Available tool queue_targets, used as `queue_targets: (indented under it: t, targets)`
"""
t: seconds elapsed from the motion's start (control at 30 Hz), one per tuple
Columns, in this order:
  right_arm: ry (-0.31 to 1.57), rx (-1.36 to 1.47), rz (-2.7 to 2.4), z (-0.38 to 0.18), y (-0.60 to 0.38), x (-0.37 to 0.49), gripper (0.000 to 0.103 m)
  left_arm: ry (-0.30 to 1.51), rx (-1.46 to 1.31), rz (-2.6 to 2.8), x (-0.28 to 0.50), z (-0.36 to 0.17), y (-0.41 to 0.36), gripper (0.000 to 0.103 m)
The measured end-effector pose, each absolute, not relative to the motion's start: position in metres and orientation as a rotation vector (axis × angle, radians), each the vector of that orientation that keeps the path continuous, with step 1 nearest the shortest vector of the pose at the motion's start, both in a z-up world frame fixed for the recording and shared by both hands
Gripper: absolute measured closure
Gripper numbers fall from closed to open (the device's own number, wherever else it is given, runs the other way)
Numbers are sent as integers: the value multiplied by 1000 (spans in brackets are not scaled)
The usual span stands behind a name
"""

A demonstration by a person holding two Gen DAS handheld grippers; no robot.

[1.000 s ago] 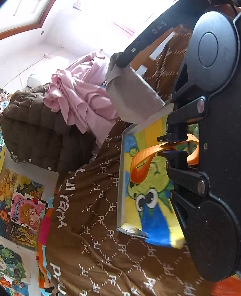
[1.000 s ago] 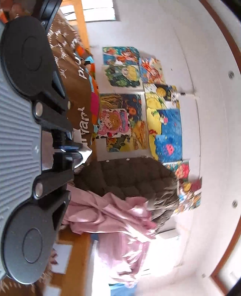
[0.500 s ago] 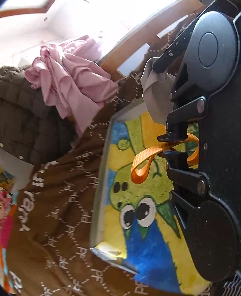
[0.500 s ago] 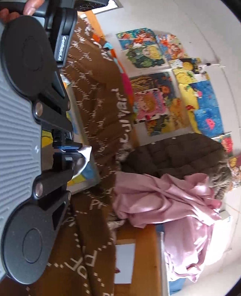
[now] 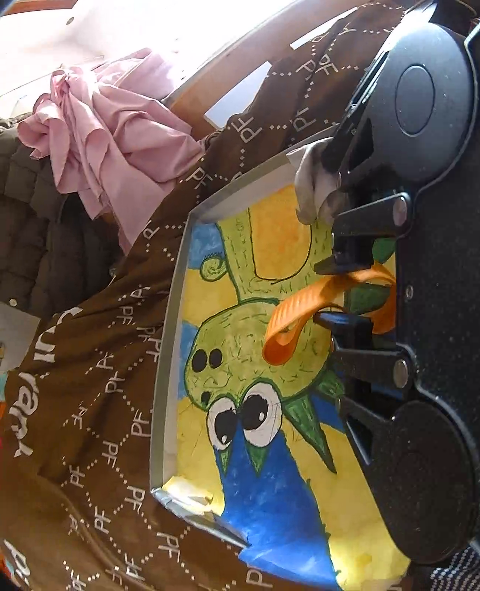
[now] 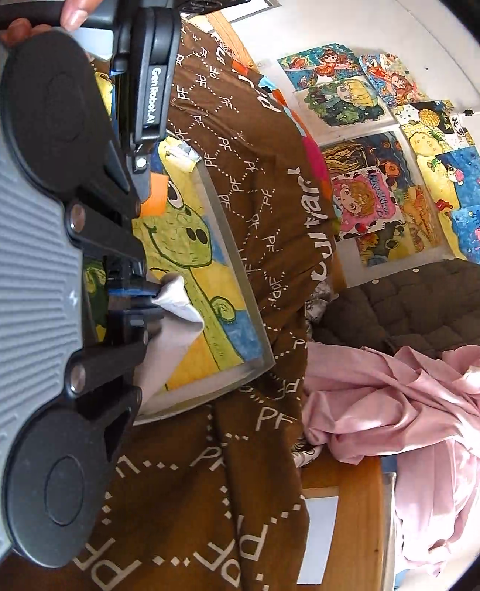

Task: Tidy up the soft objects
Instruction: 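Carry the orange strap into the frog tray with the left tool while the right drops white cloth there, then withdraw both open tools from the tray back toward the pile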

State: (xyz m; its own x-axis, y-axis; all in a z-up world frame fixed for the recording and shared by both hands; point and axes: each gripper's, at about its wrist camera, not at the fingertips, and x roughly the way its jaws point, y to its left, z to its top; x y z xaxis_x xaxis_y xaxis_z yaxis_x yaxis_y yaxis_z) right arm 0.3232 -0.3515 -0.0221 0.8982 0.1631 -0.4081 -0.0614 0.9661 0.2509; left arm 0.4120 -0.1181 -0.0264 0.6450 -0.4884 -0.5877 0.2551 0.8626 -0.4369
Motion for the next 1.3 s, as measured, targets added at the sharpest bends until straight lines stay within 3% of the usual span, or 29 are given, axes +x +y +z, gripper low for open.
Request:
queue_targets:
  t: [0.1,0.2,0.27,0.33,0.53,0.73,0.93,1.3]
  targets:
    - [450,233,114,-20,-351,322,91,750,-342,-418,408,-24,-117,63]
    - [474,225,117,-19,-350,323,73,742,-321,-393,403,-19,-118,51]
    - [476,219,109,-18,-348,321,70,735,-328,-383,399,-16,-115,46]
    - [477,206,79,-17,-345,318,65,735,-341,-368,395,-12,-112,33]
    - [440,177,33,1,-344,293,43,734,-345,-312,372,4,-100,17]
    - [377,191,22,31,-351,251,21,678,-323,-316,331,26,-92,8]
    - [316,156,20,55,-350,203,7,598,-308,-332,277,52,-90,1]
    - [245,108,-9,61,-333,114,1,442,-252,-310,178,67,-77,1]
